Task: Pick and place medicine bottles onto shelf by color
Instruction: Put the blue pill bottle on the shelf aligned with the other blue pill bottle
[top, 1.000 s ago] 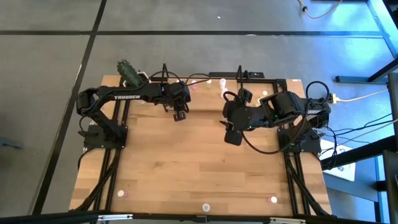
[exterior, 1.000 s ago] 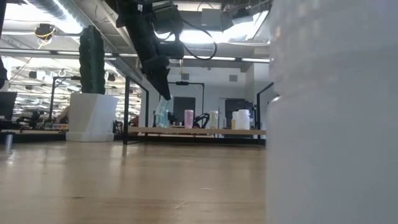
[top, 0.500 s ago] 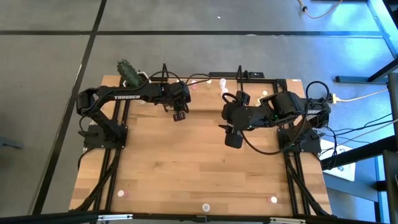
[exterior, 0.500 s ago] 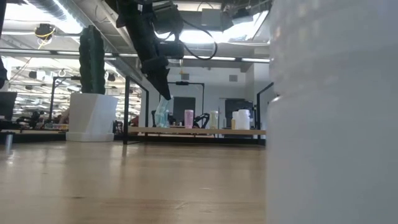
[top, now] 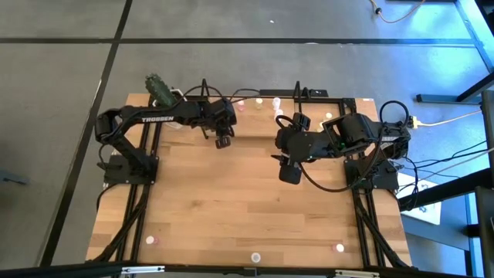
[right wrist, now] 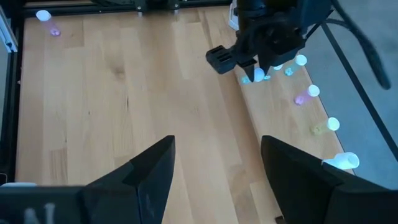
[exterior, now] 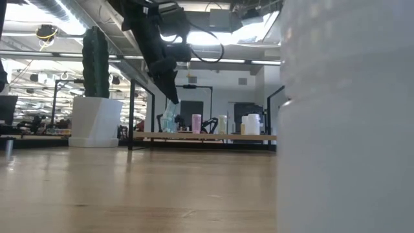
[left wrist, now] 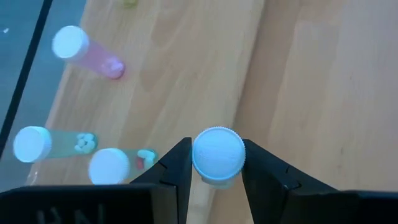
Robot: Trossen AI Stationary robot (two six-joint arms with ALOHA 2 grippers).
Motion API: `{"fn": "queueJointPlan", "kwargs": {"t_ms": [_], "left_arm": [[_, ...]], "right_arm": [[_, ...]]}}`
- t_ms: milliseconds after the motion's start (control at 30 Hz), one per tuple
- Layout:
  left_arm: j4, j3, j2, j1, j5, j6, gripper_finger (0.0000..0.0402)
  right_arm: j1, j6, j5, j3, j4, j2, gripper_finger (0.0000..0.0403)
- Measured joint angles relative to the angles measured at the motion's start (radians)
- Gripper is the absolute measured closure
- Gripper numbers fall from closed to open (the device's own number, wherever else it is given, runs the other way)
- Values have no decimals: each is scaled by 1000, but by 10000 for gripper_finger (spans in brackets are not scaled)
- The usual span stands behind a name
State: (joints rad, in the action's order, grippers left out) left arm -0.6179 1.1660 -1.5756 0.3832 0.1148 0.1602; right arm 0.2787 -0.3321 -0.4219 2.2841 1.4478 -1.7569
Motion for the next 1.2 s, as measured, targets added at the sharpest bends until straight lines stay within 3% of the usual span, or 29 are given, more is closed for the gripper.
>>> {"fn": "queueJointPlan", "kwargs": {"t_ms": [233,367,700,867,1200], "left_arm": [[22,0,20,47,-68,25,295],[31,0,65,39,-55,-3,295],[25,2,199,-145,295,-256,295],[2,-26,186,-247,464,-496,295],[46,-165,185,-396,700,-1031,295]], "right_arm": [[0,0,-1,0,0,0,163],[0,0,-2,0,-2,0,163],[0,0,-2,0,-12,0,163],[0,0,-2,0,-17,0,163],[0,0,-2,0,-28,0,163]]}}
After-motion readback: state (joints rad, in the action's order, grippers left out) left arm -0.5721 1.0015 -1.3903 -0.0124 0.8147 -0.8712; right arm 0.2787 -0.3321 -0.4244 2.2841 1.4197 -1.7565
